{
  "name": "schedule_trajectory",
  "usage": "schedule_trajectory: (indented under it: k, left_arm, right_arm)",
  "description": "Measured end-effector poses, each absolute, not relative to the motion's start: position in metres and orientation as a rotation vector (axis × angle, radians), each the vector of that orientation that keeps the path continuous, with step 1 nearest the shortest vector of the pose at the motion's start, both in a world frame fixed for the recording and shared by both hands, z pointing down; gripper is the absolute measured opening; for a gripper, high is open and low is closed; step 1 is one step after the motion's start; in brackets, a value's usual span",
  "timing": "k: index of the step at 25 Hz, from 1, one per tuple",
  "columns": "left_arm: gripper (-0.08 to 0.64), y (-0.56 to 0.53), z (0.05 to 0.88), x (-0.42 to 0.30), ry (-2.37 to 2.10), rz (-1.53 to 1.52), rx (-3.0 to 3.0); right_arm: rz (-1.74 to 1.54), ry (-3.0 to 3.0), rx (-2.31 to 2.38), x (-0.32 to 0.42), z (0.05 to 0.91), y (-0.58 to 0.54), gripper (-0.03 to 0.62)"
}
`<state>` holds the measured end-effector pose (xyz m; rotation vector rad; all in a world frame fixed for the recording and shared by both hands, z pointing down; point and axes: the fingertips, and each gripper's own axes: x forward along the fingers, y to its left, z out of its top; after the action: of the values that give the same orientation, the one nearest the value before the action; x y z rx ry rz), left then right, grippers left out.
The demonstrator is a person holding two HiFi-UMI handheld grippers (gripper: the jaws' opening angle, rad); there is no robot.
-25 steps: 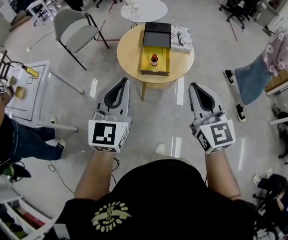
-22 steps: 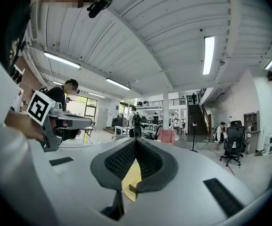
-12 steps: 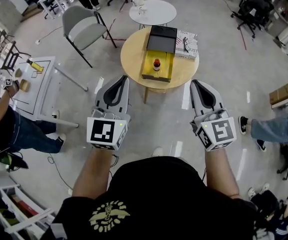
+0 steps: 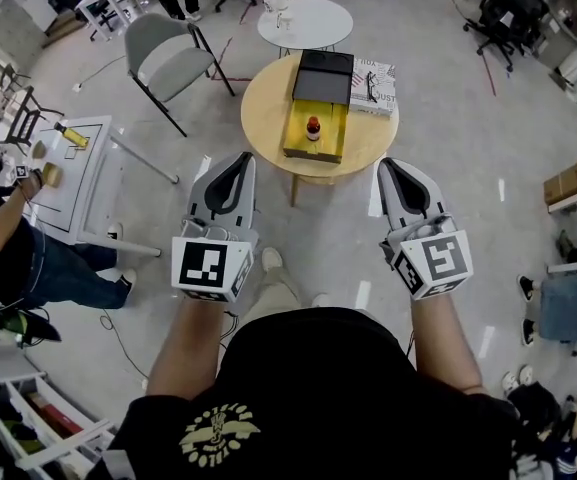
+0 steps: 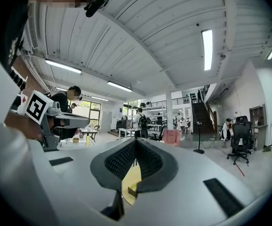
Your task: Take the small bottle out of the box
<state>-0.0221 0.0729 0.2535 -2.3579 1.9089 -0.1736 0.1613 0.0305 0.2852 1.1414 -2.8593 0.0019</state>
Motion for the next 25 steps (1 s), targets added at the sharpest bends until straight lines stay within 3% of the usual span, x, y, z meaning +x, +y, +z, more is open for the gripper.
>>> schedule_trajectory:
  k: [25]
  left_arm:
    - [0.015,0.017,0.281,-0.064,1.847,-0.212,-2.445]
  right_arm:
    - [0.012,-2.812,1.148,0.109,0.298,-0.014,0.014]
